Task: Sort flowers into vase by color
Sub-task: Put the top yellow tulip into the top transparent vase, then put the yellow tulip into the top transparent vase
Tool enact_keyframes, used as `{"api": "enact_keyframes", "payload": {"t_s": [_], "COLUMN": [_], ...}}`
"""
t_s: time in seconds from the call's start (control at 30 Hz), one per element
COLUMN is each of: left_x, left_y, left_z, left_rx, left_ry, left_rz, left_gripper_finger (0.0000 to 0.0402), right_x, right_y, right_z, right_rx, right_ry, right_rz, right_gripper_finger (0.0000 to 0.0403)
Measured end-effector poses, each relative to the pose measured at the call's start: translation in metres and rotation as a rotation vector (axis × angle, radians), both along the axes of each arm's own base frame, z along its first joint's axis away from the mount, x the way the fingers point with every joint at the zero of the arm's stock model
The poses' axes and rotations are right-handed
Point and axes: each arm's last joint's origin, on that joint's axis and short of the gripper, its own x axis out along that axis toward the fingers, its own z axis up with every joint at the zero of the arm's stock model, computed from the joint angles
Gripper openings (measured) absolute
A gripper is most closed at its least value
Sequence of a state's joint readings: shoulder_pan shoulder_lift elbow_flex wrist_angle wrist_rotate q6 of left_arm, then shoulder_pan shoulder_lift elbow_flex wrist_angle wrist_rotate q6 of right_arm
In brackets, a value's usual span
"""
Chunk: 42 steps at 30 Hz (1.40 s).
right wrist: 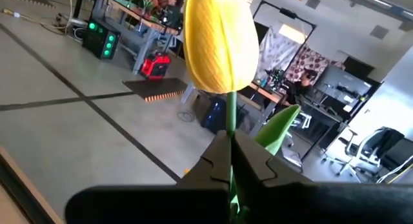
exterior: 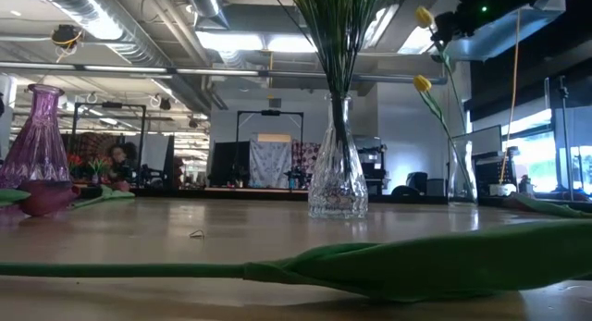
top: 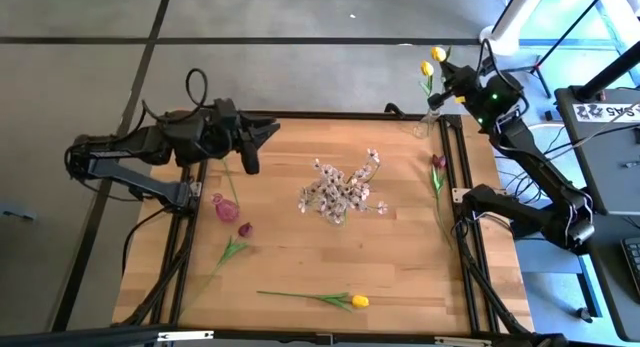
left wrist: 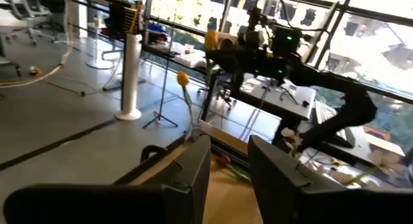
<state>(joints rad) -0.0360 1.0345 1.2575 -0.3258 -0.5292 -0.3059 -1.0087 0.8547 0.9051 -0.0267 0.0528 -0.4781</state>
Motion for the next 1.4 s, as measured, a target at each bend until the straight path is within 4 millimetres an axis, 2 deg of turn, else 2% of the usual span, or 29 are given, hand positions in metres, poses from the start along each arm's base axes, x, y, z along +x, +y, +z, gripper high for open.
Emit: {"api": "enact_keyframes", "payload": {"t_s": [0.13, 0.33, 0.6, 0.7, 0.87, 1.13, 1.3, 1.4], "left_x": [-0.001, -0.002, 0.015, 0.026, 0.047, 0.077, 0.094, 0.101], "left_y": [-0.012, -0.032, -0.063, -0.074, -0.086, -0.099, -0.111, -0.125], "left_z": [-0.006, -0.027, -0.064, -0.078, -0.103, -0.143, -0.171, -0.185], "left_rx": [-0.04, -0.221, -0.352, -0.343, -0.35, -0.317, -0.288, -0.237], "left_ry": [0.041, 0.167, 0.392, 0.469, 0.584, 0.767, 0.847, 0.88], "left_rz": [-0.069, -0.12, -0.113, -0.113, -0.122, -0.162, -0.169, -0.22], "left_gripper_finger": [0.0101, 0.0101, 0.0101, 0.0101, 0.0104, 0.0145, 0.0176, 0.0186], "right_x": [0.0, 0.0, 0.001, 0.001, 0.0, -0.003, -0.015, -0.028], "right_y": [0.0, -0.002, -0.006, -0.006, -0.004, 0.007, 0.03, 0.052], "right_z": [-0.001, -0.007, -0.016, -0.02, -0.023, -0.005, 0.024, 0.047], "right_rx": [0.01, 0.055, 0.123, 0.156, 0.207, 0.307, 0.226, 0.132], "right_ry": [0.008, 0.037, 0.089, 0.112, 0.146, 0.177, 0.221, 0.219], "right_rz": [-0.015, -0.036, -0.081, -0.087, -0.072, 0.044, 0.109, 0.146], "right_gripper_finger": [0.0001, 0.0002, 0.0007, 0.0027, 0.0088, 0.02, 0.0245, 0.0256]}}
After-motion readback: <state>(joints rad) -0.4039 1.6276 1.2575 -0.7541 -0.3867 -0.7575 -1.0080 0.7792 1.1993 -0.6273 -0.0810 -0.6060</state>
